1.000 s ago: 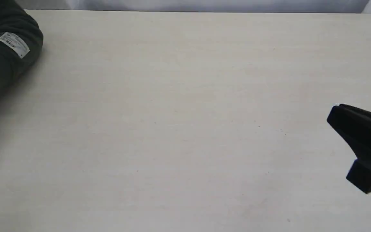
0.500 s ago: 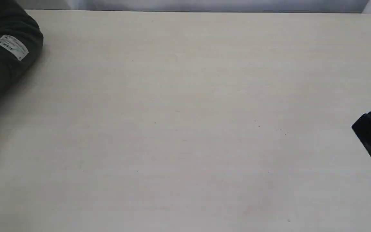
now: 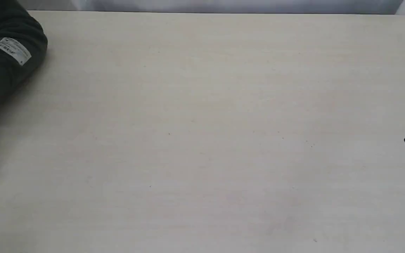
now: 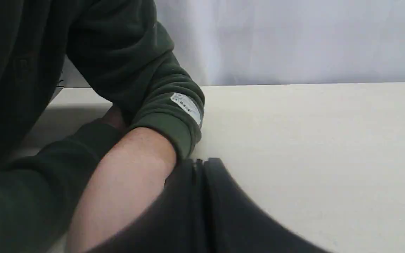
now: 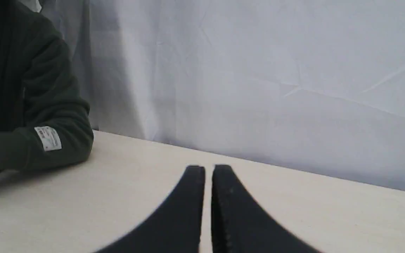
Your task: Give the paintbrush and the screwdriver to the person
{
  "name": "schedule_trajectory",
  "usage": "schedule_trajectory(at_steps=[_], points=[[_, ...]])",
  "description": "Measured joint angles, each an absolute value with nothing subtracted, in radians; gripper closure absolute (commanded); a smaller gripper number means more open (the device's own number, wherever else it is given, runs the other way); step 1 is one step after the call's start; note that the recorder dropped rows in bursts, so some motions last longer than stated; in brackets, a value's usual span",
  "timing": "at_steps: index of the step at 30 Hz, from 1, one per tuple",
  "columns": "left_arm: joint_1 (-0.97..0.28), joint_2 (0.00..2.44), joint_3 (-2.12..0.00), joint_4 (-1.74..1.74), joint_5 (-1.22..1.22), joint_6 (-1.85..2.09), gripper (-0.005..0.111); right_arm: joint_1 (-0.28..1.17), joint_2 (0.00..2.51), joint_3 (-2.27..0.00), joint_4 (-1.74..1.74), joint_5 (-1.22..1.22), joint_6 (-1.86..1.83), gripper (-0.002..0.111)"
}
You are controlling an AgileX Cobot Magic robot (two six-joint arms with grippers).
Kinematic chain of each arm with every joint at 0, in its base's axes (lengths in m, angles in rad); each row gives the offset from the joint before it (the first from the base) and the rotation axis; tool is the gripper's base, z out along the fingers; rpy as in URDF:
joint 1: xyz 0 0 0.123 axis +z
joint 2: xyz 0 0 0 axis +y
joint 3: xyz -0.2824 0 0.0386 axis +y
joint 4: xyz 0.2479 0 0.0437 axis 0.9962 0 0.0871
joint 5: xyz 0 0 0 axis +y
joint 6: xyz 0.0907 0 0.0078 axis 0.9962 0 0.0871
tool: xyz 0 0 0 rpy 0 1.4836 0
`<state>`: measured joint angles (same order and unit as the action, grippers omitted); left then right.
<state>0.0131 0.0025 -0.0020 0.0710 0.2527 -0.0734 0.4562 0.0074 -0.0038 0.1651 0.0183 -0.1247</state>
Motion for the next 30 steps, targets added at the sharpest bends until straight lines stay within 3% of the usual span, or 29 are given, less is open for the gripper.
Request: schedule_trajectory(at_steps=[30], points=[[0.013, 0.002, -0.002, 0.071, 0.253, -0.073, 0.107, 0.456, 0.006, -0.004, 0.171, 0.074, 0.011, 0.104]])
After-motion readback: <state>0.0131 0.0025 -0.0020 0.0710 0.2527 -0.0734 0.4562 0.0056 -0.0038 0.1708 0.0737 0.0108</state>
